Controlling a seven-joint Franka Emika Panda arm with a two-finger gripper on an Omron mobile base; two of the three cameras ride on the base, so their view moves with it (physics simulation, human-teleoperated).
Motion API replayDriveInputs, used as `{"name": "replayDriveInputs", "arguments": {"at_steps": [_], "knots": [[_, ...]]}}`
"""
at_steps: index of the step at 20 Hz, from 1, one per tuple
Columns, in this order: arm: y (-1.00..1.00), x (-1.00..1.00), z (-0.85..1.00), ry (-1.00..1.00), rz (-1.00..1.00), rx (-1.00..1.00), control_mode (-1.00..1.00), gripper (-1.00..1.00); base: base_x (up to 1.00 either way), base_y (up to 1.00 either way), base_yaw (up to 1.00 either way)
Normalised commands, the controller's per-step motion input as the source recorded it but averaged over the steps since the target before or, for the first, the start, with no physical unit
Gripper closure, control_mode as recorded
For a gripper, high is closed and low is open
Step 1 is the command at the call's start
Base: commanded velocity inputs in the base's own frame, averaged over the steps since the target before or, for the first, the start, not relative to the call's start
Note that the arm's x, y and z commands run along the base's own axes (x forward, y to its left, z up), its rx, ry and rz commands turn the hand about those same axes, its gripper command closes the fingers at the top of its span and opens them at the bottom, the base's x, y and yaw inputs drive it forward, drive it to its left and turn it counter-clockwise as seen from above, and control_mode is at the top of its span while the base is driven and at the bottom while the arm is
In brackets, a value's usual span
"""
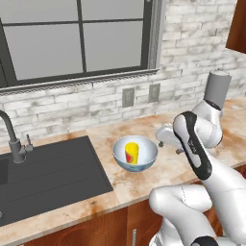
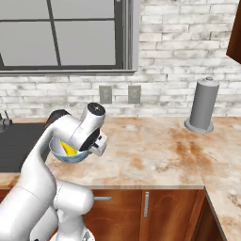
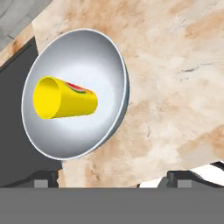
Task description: Place the cup inside the bowl on the dining table and move the bowl to any counter.
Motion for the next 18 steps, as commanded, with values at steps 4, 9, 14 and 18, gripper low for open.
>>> {"name": "replayDriveInputs", "arguments": {"at_steps": [4,9,14,18], "knots": [[-0.18,-0.42,0.46,-0.06,0.0,-0.13,-1.0,-1.0,0.0,0.0,0.0],[-0.1,-0.54,0.51,-0.02,0.03,-0.06,-1.0,-1.0,0.0,0.0,0.0],[-0.01,-0.59,0.51,-0.01,0.07,-0.01,-1.0,-1.0,0.0,0.0,0.0],[0.0,-0.56,0.49,-0.03,0.08,-0.01,-1.0,-1.0,0.0,0.0,0.0]]}}
